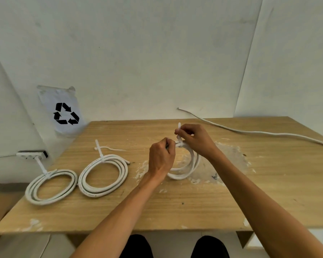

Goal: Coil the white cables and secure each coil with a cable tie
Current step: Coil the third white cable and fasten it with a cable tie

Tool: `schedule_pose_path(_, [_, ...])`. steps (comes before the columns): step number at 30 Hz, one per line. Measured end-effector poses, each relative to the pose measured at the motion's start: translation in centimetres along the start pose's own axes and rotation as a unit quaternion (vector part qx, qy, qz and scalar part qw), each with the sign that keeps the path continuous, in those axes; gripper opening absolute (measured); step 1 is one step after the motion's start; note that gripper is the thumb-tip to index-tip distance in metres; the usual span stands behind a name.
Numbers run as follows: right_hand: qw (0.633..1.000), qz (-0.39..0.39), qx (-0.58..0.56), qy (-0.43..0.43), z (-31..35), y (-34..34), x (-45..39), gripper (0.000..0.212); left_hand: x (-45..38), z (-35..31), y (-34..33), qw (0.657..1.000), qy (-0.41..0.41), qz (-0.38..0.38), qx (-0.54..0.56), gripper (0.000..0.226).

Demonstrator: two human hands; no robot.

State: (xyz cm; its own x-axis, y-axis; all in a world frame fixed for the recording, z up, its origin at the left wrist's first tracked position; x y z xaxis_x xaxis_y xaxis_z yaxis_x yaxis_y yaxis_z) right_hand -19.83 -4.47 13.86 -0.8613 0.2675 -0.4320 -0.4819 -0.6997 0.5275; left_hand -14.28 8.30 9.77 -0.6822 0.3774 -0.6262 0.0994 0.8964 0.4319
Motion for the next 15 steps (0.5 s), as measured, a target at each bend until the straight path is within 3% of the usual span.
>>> schedule_pose_path(5, [0.999,0.016,0.011,-0.038,0.1,-0.8,-1.1,0.027,0.4,-0.2,0.7,0.999,-0.033,-0.015,0.001,0.043])
schedule_pose_path(10, [0.980,0.088,-0.041,-0.171,-1.9,-3.1,-1.2,0.022,2.2,-0.8,1.7,0.993,-0.093,-0.066,0.000,0.036])
schedule_pose_path(15, [0.996,0.008,-0.028,-0.084,0.1,-3.1,-1.8,0.025,1.1,1.9,1.1,0.999,0.024,-0.040,-0.008,0.046])
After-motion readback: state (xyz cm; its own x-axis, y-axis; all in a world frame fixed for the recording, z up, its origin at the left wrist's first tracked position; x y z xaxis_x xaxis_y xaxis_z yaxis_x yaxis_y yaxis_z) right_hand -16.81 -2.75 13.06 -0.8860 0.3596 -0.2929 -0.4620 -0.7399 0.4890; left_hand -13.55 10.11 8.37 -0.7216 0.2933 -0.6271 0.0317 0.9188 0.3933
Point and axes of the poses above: each hand's wrist, its own x-axis away from the middle knuckle, its own y-axis out of the back of the hand, z = x × y, the point moved 9 cm from there along -x, towards the middle knuckle, and after that the axes turned 4 degrees about z, right-handed, at the moved point
